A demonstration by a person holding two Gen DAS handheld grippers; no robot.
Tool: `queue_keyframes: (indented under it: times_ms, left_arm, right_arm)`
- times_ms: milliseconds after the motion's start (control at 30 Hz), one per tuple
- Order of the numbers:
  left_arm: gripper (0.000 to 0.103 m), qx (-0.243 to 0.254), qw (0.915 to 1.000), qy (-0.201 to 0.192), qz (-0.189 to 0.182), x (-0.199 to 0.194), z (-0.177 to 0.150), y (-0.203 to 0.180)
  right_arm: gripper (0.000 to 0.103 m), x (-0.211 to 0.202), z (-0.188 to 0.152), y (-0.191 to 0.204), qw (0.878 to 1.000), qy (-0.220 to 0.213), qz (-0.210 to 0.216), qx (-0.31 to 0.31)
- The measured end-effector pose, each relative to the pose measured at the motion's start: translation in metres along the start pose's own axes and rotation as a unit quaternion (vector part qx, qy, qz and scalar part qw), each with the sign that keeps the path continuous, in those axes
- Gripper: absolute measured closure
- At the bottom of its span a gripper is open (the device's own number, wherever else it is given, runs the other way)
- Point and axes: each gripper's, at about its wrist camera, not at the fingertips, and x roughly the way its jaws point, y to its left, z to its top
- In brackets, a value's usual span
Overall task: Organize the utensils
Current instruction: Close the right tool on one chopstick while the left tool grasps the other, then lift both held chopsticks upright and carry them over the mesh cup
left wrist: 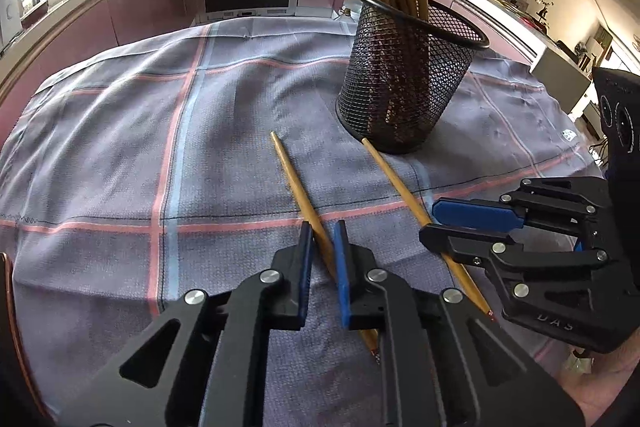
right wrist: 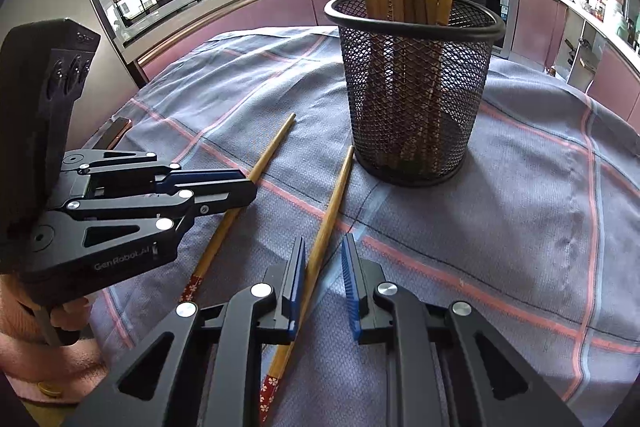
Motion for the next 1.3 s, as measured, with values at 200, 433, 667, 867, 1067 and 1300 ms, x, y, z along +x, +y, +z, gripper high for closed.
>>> queue_keyframes:
  times_ms: [200,433,667,867,1067,1300]
  left_arm:
    - [0.092,0.001,1.0000,-0.002,0.005,-0.002,-0.003,-0.004]
    - [0.091,0.000,0.9999,-0.003,0.013,-0.001,-0.003,-0.003]
    - [0.094,-0.006,0.9999,-0.007,0.007,-0.004,-0.003,-0.001]
    - [0.095,-0.012,0.9997,-0.020,-0.004,-0.015,-0.001,0.002]
    - [0.095,-0.023,0.9986,-0.042,-0.024,-0.037,0.003,0.008]
    - [0.096,-0.030,0.9949,-0.080,-0.053,-0.072,0.011,0.009]
  right_arm:
    - [0.095,0.001,-0.001,0.000,1.000,0.002,0.006,0.002]
    - [0.098,-0.003,-0.001,0.001,1.000,-0.005,0.013,0.005]
    - [0.098,-0.015,0.002,-0.003,1.000,-0.019,0.023,0.010]
    - [0.098,-0.025,0.005,-0.001,0.999,-0.034,0.031,0.008]
    - [0.098,-0.043,0.010,0.001,0.997,-0.065,0.044,0.005]
    - [0.098,-0.067,0.021,0.000,0.993,-0.107,0.054,0.010]
